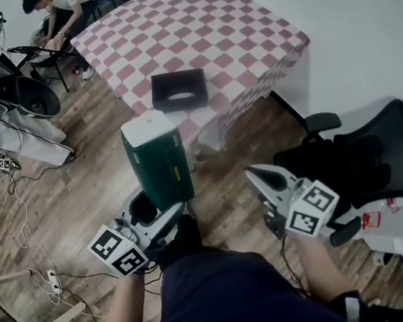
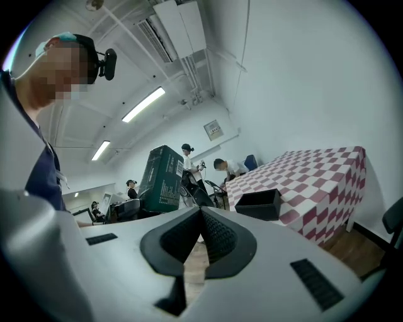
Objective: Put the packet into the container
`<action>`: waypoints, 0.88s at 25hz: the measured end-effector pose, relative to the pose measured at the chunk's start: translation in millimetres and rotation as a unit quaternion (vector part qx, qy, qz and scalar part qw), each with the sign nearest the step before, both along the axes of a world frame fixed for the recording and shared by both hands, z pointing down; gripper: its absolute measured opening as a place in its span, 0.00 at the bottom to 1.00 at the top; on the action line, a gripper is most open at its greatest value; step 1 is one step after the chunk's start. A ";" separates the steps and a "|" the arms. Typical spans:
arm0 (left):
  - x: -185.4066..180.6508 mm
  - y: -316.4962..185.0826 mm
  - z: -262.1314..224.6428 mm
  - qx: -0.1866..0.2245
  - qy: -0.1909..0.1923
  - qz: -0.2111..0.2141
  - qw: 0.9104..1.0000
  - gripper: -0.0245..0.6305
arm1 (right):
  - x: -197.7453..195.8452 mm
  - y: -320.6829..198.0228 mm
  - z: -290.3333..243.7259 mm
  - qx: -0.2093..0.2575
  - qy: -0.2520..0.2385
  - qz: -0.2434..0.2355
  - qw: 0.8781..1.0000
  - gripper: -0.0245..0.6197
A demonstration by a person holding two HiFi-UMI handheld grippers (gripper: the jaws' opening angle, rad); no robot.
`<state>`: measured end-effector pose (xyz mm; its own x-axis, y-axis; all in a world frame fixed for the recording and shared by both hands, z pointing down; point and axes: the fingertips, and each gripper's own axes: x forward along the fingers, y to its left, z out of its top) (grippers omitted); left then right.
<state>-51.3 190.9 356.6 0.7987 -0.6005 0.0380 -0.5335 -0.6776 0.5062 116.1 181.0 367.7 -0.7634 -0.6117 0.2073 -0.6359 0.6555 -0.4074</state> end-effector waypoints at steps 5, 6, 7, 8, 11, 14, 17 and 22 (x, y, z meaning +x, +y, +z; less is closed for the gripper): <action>-12.5 -67.8 4.8 0.001 -0.014 0.023 1.000 0.61 | -26.5 -69.0 -1.2 0.003 0.002 0.001 1.000 0.06; -10.5 -78.4 6.4 0.002 -0.020 0.030 0.999 0.61 | -25.3 -79.0 -0.5 0.002 0.002 0.005 1.000 0.06; -12.1 -89.8 7.7 0.001 -0.023 0.037 0.999 0.61 | -27.3 -89.9 -0.4 0.000 0.002 0.010 1.000 0.06; -18.6 -101.8 8.3 0.000 -0.023 0.042 0.999 0.61 | -34.3 -101.9 -1.0 -0.002 0.003 0.013 1.000 0.06; -37.6 -109.3 8.2 0.002 -0.025 0.054 0.998 0.61 | -51.9 -106.3 -2.3 -0.006 0.005 0.025 1.000 0.06; -25.9 -64.9 10.3 0.027 -0.036 0.079 0.996 0.61 | -35.3 -49.3 1.0 0.016 0.001 0.052 0.999 0.06; -49.4 -125.5 10.9 0.017 -0.032 0.083 0.996 0.61 | -56.9 -104.9 -1.6 -0.001 0.014 0.056 0.998 0.06; -51.0 -201.8 41.2 0.020 -0.057 0.097 0.993 0.61 | -60.4 -170.6 32.2 -0.016 0.015 0.054 0.998 0.06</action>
